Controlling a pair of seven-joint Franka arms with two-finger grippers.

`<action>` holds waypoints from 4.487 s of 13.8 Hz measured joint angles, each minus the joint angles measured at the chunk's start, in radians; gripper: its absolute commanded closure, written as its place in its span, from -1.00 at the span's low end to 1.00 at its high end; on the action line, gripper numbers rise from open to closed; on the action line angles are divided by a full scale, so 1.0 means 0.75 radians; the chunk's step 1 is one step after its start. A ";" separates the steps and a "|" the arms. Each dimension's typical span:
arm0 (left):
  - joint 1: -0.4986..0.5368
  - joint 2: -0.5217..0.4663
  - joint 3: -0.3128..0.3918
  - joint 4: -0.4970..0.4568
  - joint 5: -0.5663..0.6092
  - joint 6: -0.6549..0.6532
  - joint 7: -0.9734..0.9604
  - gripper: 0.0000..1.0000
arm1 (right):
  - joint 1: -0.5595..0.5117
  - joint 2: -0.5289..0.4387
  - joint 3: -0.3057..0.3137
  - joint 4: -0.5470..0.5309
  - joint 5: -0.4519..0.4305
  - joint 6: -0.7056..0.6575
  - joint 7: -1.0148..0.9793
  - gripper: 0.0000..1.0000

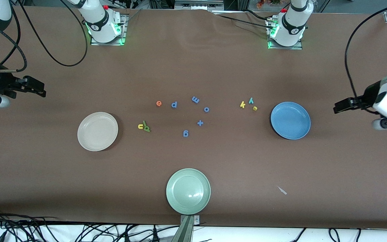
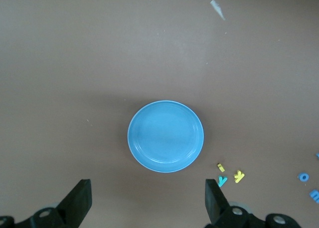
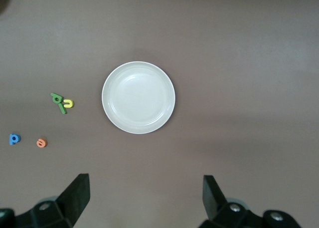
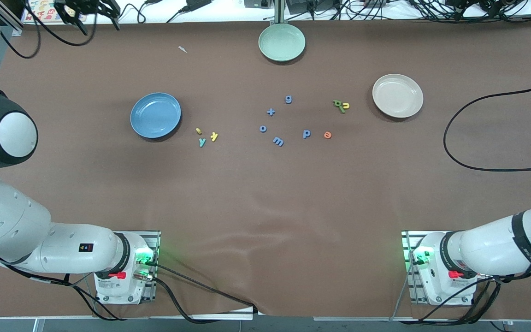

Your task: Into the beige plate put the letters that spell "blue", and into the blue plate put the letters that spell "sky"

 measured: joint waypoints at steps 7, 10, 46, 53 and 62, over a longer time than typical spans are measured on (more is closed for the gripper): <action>-0.005 0.006 -0.175 -0.284 0.000 0.297 -0.582 -1.00 | 0.000 0.000 0.001 0.001 0.000 0.002 0.000 -0.99; -0.008 0.007 -0.254 -0.444 0.000 0.466 -0.796 -0.99 | -0.001 0.000 -0.004 0.001 0.000 0.001 0.001 -0.99; -0.119 0.261 -0.401 -0.940 0.249 1.176 -1.547 -0.12 | 0.316 0.262 0.348 -0.720 0.172 0.984 0.910 -0.98; -0.122 0.264 -0.425 -0.940 0.249 1.176 -1.549 0.73 | 0.439 0.275 0.371 -0.877 -0.113 1.196 1.219 -0.98; -0.113 0.254 -0.429 -0.933 0.249 1.170 -1.549 1.00 | 0.432 0.400 0.360 -0.886 -0.128 1.338 1.228 -0.98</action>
